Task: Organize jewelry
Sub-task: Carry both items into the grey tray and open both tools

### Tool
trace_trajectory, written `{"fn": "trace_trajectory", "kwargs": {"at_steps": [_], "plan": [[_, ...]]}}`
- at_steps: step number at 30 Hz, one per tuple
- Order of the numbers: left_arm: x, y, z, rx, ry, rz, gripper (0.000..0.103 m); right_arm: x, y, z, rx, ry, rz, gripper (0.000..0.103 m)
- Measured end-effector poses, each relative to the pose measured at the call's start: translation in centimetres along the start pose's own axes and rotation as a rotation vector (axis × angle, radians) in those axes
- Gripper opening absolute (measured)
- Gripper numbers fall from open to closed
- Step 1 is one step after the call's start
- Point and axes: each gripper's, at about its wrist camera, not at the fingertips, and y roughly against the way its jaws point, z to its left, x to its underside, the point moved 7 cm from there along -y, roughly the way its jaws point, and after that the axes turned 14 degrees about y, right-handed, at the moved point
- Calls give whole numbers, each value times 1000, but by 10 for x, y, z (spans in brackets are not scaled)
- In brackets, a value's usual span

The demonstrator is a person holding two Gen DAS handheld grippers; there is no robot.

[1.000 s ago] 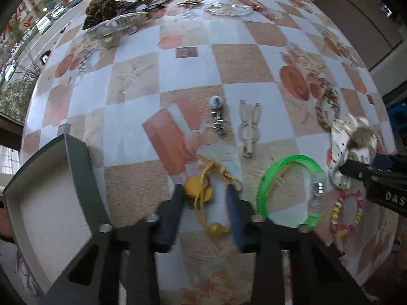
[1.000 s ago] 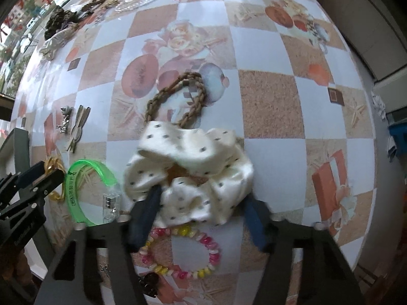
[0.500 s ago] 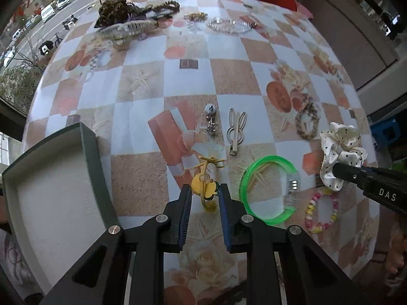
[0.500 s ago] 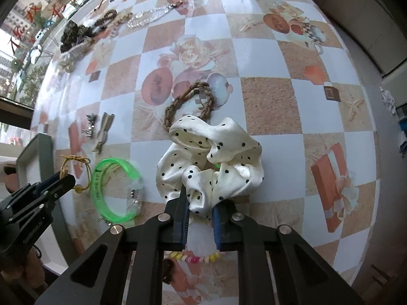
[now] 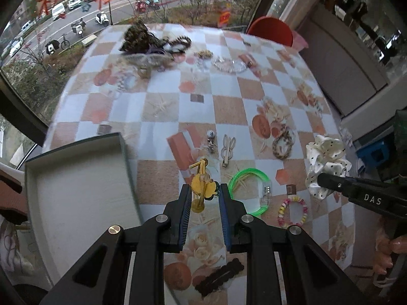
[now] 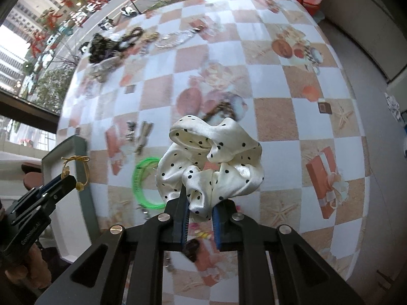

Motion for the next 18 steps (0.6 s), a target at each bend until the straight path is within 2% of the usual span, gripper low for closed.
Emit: {"fn": "trace_trajectory", "kwargs": {"at_steps": [9, 18], "plan": [[-5, 39, 54, -19, 72, -72, 26, -20, 8, 71, -57, 118, -24, 16], [0, 49, 130, -89, 173, -93, 26, -37, -9, 162, -119, 271, -8, 16]]}}
